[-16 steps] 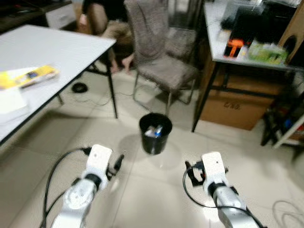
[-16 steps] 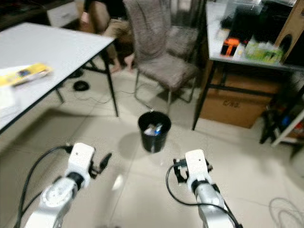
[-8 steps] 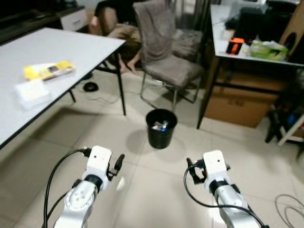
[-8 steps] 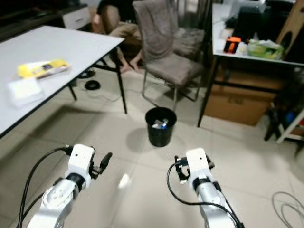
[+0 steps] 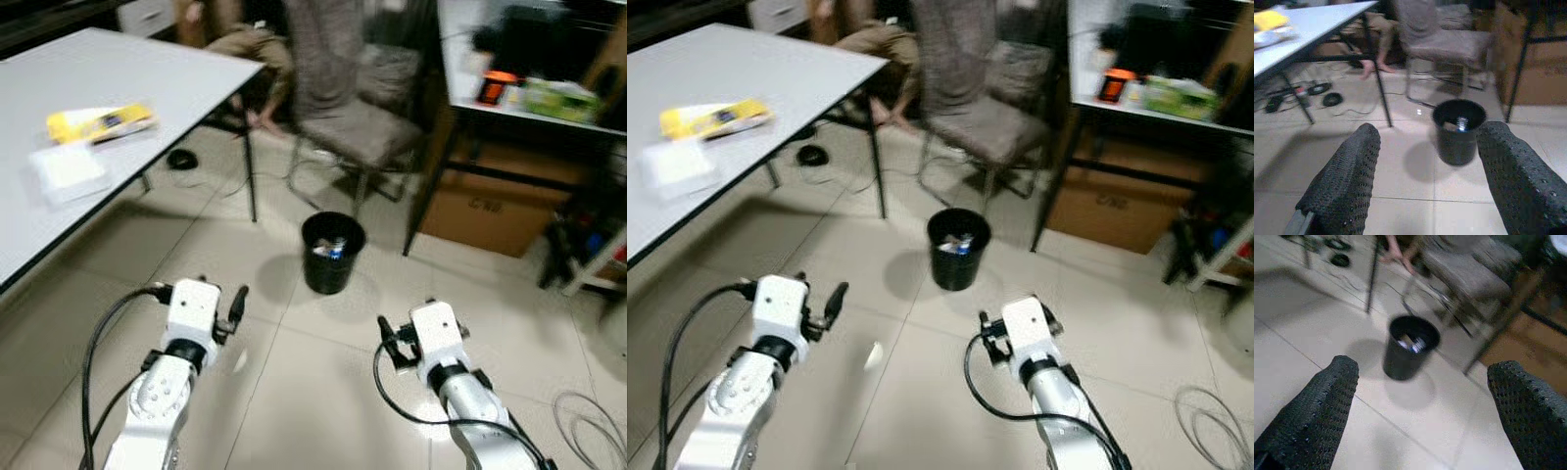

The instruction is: Picking trash to rubbish bin

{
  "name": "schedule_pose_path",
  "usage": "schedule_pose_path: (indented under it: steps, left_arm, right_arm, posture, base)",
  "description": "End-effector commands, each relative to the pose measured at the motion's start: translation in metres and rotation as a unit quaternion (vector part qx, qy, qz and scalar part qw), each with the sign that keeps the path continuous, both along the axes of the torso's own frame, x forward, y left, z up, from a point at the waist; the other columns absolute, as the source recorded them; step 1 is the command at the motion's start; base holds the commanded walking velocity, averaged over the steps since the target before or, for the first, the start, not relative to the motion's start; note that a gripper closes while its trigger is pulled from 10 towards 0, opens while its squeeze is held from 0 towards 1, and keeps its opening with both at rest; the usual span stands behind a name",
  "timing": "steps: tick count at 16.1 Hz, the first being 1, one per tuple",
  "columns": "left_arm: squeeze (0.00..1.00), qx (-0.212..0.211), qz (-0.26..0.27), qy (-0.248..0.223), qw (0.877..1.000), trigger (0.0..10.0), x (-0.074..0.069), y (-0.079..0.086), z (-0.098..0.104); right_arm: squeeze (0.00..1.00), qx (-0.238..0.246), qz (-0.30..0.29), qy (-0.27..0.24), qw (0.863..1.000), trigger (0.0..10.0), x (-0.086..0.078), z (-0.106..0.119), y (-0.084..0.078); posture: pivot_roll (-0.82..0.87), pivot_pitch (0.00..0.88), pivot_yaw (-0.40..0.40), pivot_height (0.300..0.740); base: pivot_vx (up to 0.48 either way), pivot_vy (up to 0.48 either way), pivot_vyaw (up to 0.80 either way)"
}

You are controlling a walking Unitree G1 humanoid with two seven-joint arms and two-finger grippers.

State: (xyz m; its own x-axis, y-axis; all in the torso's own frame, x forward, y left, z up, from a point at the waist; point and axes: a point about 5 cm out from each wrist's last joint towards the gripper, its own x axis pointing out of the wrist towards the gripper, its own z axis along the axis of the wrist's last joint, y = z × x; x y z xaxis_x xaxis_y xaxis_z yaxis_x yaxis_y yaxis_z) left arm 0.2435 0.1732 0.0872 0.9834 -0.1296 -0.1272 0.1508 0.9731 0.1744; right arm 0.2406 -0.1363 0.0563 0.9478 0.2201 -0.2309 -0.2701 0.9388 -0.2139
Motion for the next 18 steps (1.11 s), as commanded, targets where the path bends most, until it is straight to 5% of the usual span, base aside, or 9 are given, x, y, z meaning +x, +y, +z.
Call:
schedule_pose_path:
  steps: [1,10,18]
  left_arm:
    - [0.0,-0.005,0.009,-0.033,0.999,10.0,0.003,0.001,0.013]
    - [0.0,0.003,0.01,-0.107,0.994,10.0,0.019,0.003,0.055]
    - [0.0,0.005,-0.024,-0.085,0.996,10.0,0.03,-0.01,0.052]
  right_arm:
    - [0.0,0.004,0.027,-0.031,0.999,10.0,0.004,0.014,0.008]
    - [0.0,0.03,0.094,-0.1,0.99,10.0,0.017,0.047,0.032]
    - [0.0,0.036,0.047,-0.105,0.993,10.0,0.02,0.047,0.016]
  posture:
    - [-0.01,0.0,-0.041,0.74]
    - [0.02,0.0,-0.06,0.74]
    - [0.01,0.0,-0.04,0.74]
  base:
    - [0.255,0.0,0.8]
    - [0.34,0.0,0.8]
    - [0.359,0.0,0.1]
